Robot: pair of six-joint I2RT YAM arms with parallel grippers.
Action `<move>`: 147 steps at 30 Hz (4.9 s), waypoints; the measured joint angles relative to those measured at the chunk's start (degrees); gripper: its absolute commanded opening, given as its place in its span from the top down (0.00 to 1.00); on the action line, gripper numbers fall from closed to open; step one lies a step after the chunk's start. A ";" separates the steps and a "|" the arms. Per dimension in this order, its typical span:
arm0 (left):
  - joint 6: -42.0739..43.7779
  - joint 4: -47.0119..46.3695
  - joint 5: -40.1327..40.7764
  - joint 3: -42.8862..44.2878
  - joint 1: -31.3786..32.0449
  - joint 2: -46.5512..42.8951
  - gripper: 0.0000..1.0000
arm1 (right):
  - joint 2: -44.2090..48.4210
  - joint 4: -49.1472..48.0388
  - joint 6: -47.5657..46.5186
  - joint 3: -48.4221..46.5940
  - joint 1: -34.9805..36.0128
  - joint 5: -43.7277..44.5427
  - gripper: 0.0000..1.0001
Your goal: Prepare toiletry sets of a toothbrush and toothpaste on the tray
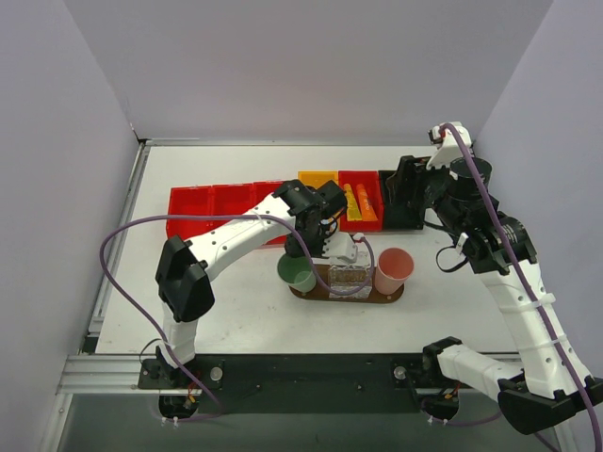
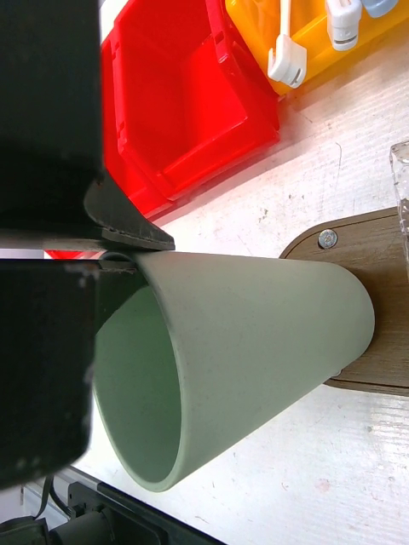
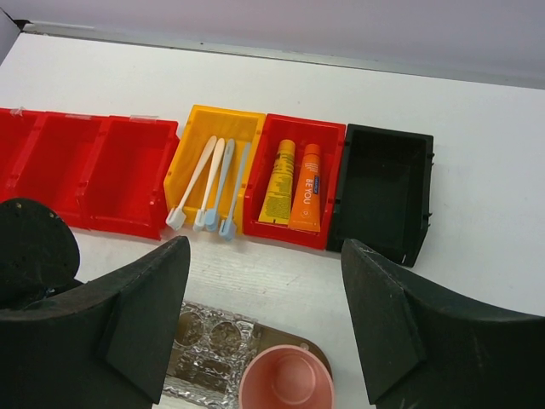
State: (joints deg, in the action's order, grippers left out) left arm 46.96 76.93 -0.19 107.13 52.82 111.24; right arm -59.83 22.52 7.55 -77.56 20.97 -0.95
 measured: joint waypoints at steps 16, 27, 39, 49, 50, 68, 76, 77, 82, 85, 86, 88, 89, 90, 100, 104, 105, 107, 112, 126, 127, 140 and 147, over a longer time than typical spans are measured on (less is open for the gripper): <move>0.20 0.04 0.17 2.36 0.04 2.01 0.76 | 0.04 -0.07 0.22 1.22 -0.66 -1.09 0.33; 0.15 0.04 0.20 4.11 0.09 4.33 0.69 | 0.07 -0.09 0.57 1.31 -0.96 -1.64 0.33; -0.20 0.02 0.17 7.80 0.09 4.92 0.63 | 0.50 -0.44 1.22 2.14 -1.66 -2.40 0.33; -0.63 0.04 1.20 10.71 0.11 4.92 0.31 | 0.70 -0.44 1.40 2.16 -2.03 -2.56 0.33; -0.79 0.09 1.25 11.28 0.11 4.92 0.27 | 0.70 -0.44 1.40 2.16 -2.21 -2.56 0.33; -7.34 -0.68 -5.97 14.82 -7.87 -8.09 0.08 | -1.88 -0.33 -0.70 1.81 -2.58 -2.43 0.34; -14.29 -12.33 -8.33 11.26 -16.61 -11.76 0.05 | -9.38 0.22 -5.11 -1.27 -2.62 -2.05 0.34; -15.34 -13.97 -8.31 10.84 -17.03 -11.34 0.05 | -10.43 0.52 -5.68 -1.84 -2.64 -1.99 0.34; -19.71 -20.41 -7.82 12.55 -17.81 -5.09 0.05 | -16.85 1.31 -7.96 -4.37 -2.67 -1.97 0.37; -22.12 -21.88 -7.82 17.29 -18.18 2.23 0.06 | -21.35 2.47 -8.74 -7.32 -2.67 -3.30 0.40; -22.99 -22.60 -7.93 18.34 -18.43 4.48 0.06 | -22.84 2.62 -8.96 -8.37 -2.67 -3.93 0.41; -24.81 -23.61 -8.35 19.04 -19.21 7.85 0.06 | -25.55 2.86 -9.14 -10.12 -2.67 -4.96 0.41; -25.73 -23.87 -8.66 19.04 -19.76 8.94 0.06 | -26.82 2.93 -9.16 -10.73 -2.67 -5.42 0.41; -26.51 -24.11 -8.94 19.04 -20.39 9.75 0.06 | -28.02 3.02 -9.16 -11.19 -2.67 -5.77 0.42; -29.90 -33.66 -9.44 8.55 -25.27 5.73 0.06 | -40.70 6.51 -11.10 -19.04 -2.67 -5.99 0.46; -29.86 -36.50 -9.44 1.33 -25.97 1.86 0.06 | -46.01 8.24 -12.00 -22.75 -2.69 -5.27 0.49; -29.86 -36.94 -9.46 0.42 -26.03 1.16 0.06 | -47.52 8.63 -12.15 -23.65 -2.69 -5.09 0.49; -29.77 -38.51 -9.46 -2.12 -26.25 -0.92 0.06 | -50.47 9.42 -12.35 -25.35 -2.80 -4.72 0.50; -28.70 -41.33 -9.44 -6.97 -26.40 -6.62 0.06 | -57.18 12.22 -12.61 -28.61 -2.99 -3.89 0.50; -26.84 -44.61 -9.57 -12.63 -27.34 -10.88 0.06 | -65.51 17.33 -13.88 -34.64 -3.02 -0.90 0.50; -26.82 -44.63 -9.64 -13.05 -27.43 -10.99 0.06 | -65.92 17.49 -13.88 -34.69 -3.02 -0.81 0.50; -26.80 -45.07 -11.23 -14.84 -27.52 -11.58 0.06 | -68.46 18.86 -13.88 -34.95 -3.37 -0.79 0.53; -26.82 -45.24 -11.69 -15.02 -27.54 -11.74 0.07 | -68.74 18.88 -13.88 -34.97 -3.37 -0.72 0.56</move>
State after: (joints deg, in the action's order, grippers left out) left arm 20.14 31.68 -11.88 92.12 25.28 99.50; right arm -128.57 41.41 -6.33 -112.53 17.61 -1.67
